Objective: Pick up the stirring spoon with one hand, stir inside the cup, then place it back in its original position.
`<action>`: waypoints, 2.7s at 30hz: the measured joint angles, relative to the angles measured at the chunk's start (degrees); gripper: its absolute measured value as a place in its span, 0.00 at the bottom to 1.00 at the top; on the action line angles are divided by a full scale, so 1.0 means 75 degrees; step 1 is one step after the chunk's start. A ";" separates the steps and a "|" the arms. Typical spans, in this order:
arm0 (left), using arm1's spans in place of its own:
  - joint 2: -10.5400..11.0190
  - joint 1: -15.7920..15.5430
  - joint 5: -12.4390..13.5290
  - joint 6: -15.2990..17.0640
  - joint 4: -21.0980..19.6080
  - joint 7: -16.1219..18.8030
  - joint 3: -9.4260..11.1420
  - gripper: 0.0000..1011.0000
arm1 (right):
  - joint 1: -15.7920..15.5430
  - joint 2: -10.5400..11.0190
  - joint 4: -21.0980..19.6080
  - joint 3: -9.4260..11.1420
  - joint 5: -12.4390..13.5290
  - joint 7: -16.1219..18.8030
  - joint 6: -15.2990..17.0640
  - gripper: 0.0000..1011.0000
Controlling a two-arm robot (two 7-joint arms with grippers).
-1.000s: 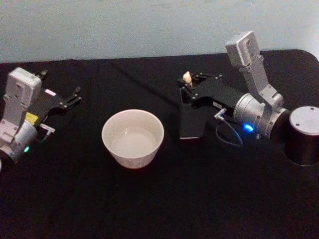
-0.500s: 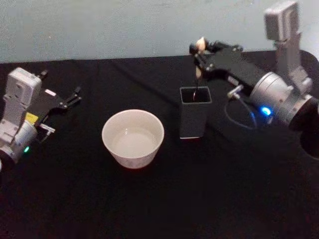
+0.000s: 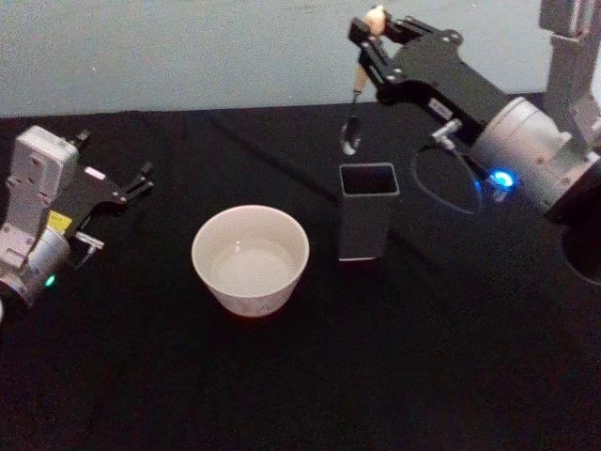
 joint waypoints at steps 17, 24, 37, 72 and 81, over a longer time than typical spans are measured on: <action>0.0000 0.0000 0.0000 0.0000 0.0000 0.0000 0.0000 0.99 | 0.0083 -0.0468 0.0913 -0.1132 0.0011 0.0754 -0.0952 0.22; 0.0000 0.0000 0.0000 0.0000 0.0001 0.0000 0.0000 0.99 | 0.0165 -0.0535 0.1673 -0.1445 0.0277 0.1485 -0.1633 0.22; 0.0000 0.0000 0.0000 0.0000 0.0000 0.0000 0.0000 0.99 | 0.0344 -0.0855 0.2677 -0.1760 0.0029 0.1422 -0.1999 0.22; 0.0000 0.0000 0.0000 0.0000 0.0000 0.0000 0.0000 0.99 | 0.0090 -0.0773 0.2748 -0.1461 -0.0270 0.1387 -0.1990 0.22; 0.0000 0.0000 0.0000 0.0000 0.0000 0.0000 0.0000 0.99 | -0.0189 -0.0552 0.2301 -0.1514 -0.0152 0.1526 -0.1929 0.22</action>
